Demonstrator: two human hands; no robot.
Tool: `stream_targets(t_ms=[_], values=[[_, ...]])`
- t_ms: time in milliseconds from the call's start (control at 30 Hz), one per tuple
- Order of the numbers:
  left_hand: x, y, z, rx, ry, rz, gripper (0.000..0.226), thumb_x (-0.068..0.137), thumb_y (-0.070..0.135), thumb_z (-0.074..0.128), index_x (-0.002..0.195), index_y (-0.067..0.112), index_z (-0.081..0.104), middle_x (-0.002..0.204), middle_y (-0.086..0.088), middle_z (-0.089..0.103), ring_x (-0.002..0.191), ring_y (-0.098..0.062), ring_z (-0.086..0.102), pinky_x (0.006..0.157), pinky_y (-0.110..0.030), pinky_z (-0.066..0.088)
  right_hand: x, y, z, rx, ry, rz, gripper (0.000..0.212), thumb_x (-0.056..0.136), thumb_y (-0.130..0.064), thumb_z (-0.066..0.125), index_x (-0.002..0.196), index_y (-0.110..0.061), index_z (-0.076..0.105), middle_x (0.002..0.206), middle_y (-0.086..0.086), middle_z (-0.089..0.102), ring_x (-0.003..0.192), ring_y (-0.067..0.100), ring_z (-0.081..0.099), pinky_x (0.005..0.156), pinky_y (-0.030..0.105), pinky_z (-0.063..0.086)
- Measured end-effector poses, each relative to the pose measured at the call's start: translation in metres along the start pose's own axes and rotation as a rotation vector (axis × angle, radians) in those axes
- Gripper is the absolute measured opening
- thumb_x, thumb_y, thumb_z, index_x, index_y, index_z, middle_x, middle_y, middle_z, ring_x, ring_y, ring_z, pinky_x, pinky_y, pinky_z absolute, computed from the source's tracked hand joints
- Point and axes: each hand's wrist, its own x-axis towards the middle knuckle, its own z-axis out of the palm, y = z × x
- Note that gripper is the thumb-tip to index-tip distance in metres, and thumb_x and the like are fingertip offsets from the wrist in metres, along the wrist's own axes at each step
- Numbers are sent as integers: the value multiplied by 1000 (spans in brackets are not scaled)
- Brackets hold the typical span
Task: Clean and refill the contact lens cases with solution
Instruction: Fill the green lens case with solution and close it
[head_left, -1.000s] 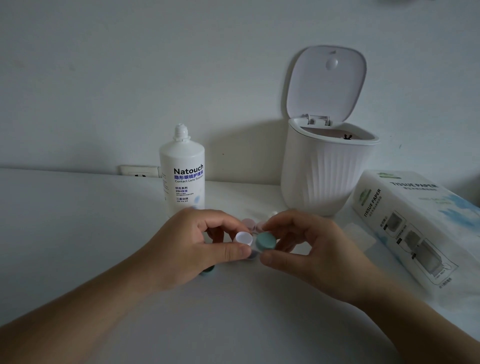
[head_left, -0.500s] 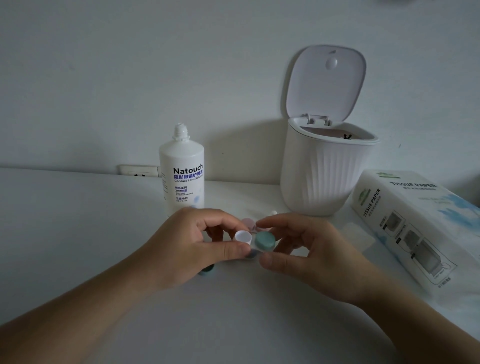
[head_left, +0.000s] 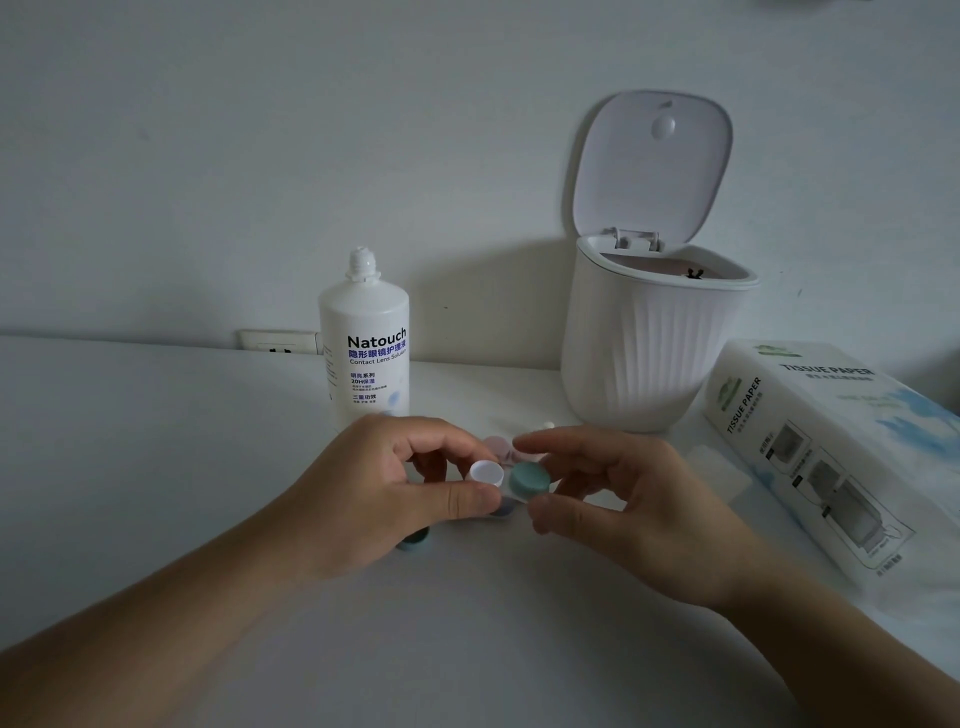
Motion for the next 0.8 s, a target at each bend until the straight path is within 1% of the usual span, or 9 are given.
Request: stream_targets(t_ms=[100,200,267,400,500,567,633,700,800], values=[[1,0,0,-13,11,-7,22,71,53,77,90,43,77,86,27,72,75,-5,64,68,-15,48,0,1,-1,-11,1,-15,33,87,-12,76,116,-27,72,96,-12,76,78,15,73,77,20,56],[0,0,-1,11,25,-18,30,69,64,78,92,45,76,82,5,72,78,-19,65,72,-37,53,1,2,2,-20,32,-10,28,84,-14,79,108,-28,74,92,-14,75,74,16,72,74,24,58],[0,0,-1,7,22,-24,32,68,64,74,93,45,76,83,3,72,79,-20,64,74,-43,54,2,3,4,-21,52,2,25,81,-18,83,103,-25,72,92,-16,74,71,18,71,73,32,60],[1,0,0,-6,16,-26,31,69,62,74,94,43,76,82,6,72,76,-23,64,71,-41,53,1,3,3,-27,21,-2,35,80,-28,83,112,-33,69,97,-14,74,73,13,70,73,31,60],[0,-1,-1,7,20,-27,32,69,65,76,94,44,76,80,5,71,76,-20,65,71,-39,54,0,4,0,-20,-4,-10,38,87,-19,77,121,-32,68,98,-11,75,79,16,73,77,23,57],[0,0,-1,-1,18,-25,31,70,63,79,93,43,77,82,12,72,77,-19,64,71,-35,53,0,4,0,-29,3,-10,33,88,-16,75,118,-29,71,98,-9,75,78,16,73,77,23,57],[0,0,-1,-1,20,-25,31,69,63,79,93,43,77,82,9,72,77,-21,64,72,-39,54,1,5,3,-33,21,-4,29,86,-19,78,111,-30,73,95,-9,74,74,17,72,75,29,59],[0,0,-1,5,19,-33,33,69,64,75,94,43,77,82,4,72,77,-23,65,74,-43,54,2,6,4,-31,47,4,26,81,-26,82,105,-32,73,94,-9,74,72,18,70,73,36,60],[0,1,0,3,16,-32,33,68,66,73,93,44,76,82,6,71,76,-22,65,73,-44,54,1,5,3,-48,6,21,42,76,-46,80,115,-41,67,97,-15,75,76,14,70,76,32,60]])
